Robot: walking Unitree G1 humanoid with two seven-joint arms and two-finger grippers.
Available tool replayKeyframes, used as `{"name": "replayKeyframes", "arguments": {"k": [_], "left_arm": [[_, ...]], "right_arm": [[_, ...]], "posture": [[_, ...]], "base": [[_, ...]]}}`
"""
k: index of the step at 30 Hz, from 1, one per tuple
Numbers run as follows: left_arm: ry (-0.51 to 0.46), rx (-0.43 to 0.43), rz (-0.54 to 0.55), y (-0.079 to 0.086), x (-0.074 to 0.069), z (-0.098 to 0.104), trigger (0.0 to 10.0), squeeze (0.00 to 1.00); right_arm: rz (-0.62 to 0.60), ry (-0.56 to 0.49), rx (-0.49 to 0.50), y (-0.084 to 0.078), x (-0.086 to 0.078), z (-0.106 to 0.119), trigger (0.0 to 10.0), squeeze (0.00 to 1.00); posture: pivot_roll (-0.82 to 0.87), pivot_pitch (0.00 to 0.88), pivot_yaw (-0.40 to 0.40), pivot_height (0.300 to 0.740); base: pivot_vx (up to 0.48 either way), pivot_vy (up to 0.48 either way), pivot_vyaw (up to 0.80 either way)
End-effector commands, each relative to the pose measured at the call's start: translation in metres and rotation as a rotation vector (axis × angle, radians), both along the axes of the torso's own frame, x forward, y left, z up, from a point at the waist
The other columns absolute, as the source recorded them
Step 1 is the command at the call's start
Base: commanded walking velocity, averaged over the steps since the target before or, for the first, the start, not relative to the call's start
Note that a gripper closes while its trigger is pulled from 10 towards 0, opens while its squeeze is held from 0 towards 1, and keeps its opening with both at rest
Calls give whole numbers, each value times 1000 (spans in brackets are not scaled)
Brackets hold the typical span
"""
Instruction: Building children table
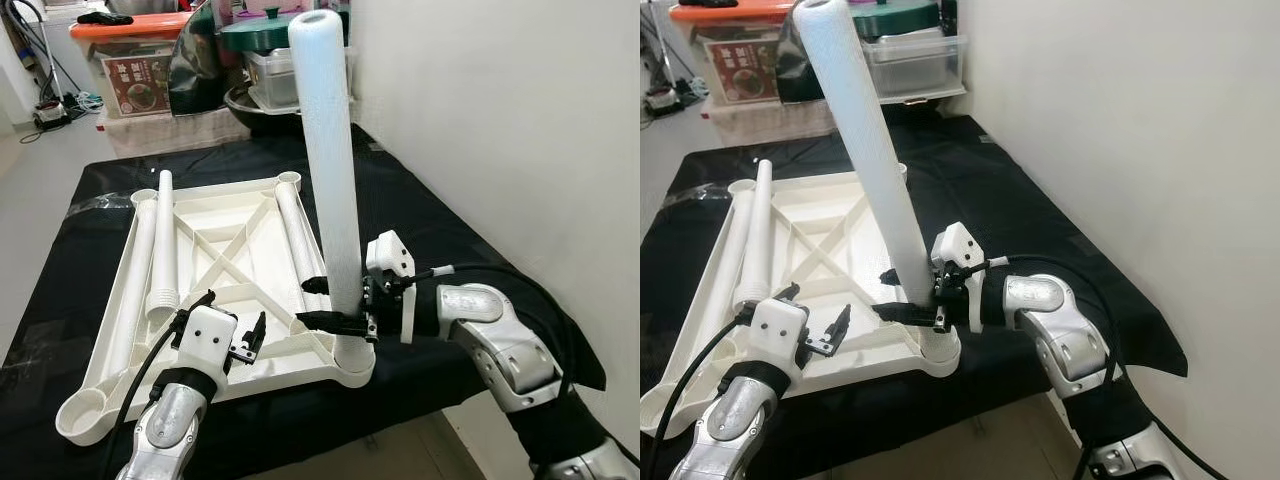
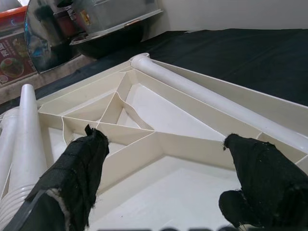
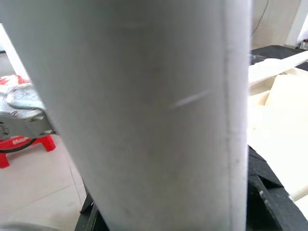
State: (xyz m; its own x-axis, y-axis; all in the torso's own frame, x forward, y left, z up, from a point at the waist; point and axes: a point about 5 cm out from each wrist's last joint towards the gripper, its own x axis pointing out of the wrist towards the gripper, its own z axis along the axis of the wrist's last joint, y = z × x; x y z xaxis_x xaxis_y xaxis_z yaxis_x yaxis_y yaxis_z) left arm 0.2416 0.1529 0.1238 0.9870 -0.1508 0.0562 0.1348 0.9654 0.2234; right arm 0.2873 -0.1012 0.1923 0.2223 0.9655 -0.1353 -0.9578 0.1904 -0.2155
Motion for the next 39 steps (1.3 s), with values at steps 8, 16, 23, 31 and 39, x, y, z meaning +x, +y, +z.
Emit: {"name": "replayKeyframes", "arguments": {"k": [8, 16, 23, 31, 39], "left_arm": [[17, 13, 14, 4, 0, -4, 10000, 0], [24, 3, 21, 6, -2, -4, 10000, 0], [25, 5, 35, 8, -3, -4, 10000, 0], [32, 14, 38, 8, -4, -6, 10000, 0], [35, 33, 66, 12, -4, -6, 10000, 0]], "right_arm": [[2, 105, 25, 7, -4, -16, 10000, 0], [-77, 217, 119, 16, -4, -33, 10000, 0], [-247, 236, 185, 19, 4, -44, 10000, 0], [-348, 248, 192, 31, 0, -54, 10000, 0], [-992, 267, 66, -1, 40, -85, 10000, 0]], "posture": [[68, 0, -19, 740], [78, 0, -20, 740], [83, 0, -25, 740], [88, 0, -19, 740], [91, 0, -23, 740]], "base": [[0, 0, 0], [0, 0, 0], [0, 0, 0], [0, 0, 0], [0, 0, 0]]}}
